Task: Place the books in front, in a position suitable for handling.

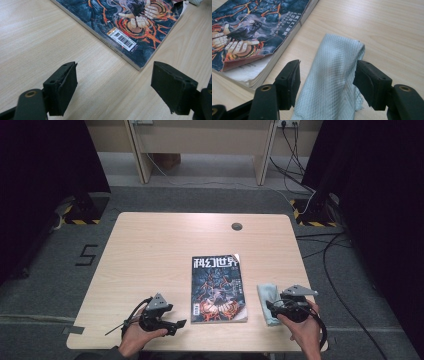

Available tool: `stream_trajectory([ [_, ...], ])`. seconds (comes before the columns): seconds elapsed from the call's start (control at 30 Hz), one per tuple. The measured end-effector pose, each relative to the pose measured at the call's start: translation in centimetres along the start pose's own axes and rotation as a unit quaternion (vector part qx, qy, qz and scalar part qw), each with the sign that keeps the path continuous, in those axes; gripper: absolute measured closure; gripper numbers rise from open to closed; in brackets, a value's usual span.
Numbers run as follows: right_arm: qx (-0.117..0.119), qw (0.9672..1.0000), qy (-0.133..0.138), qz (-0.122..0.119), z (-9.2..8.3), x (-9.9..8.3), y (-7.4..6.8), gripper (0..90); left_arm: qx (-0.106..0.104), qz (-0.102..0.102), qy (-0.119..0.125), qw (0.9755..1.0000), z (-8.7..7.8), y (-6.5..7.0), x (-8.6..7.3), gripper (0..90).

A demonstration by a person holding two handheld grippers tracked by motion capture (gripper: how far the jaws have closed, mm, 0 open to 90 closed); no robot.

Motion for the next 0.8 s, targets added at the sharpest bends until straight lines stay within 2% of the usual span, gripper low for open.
stream_trajectory([
  [0.3,0.000,0.9999,-0.014,0.000,0.2,-1.0,-0.2,37.4,0.001,0.000,0.000,1.0000,0.0,0.0,0.1,20.3],
  [0.8,-0.003,0.9994,-0.033,0.002,1.9,-2.0,0.3,39.9,-0.002,0.002,-0.004,1.0000,0.3,0.2,0.2,20.3],
])
Point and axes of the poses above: each handheld gripper's, and its own axes: z roughly forward along the jaws, x roughly out of its top, y roughly to its right, the point moved 6 cm from there along z, roughly forward along the jaws, and after that the axes turned 5 degrees about -y, right-handed, at the moved point
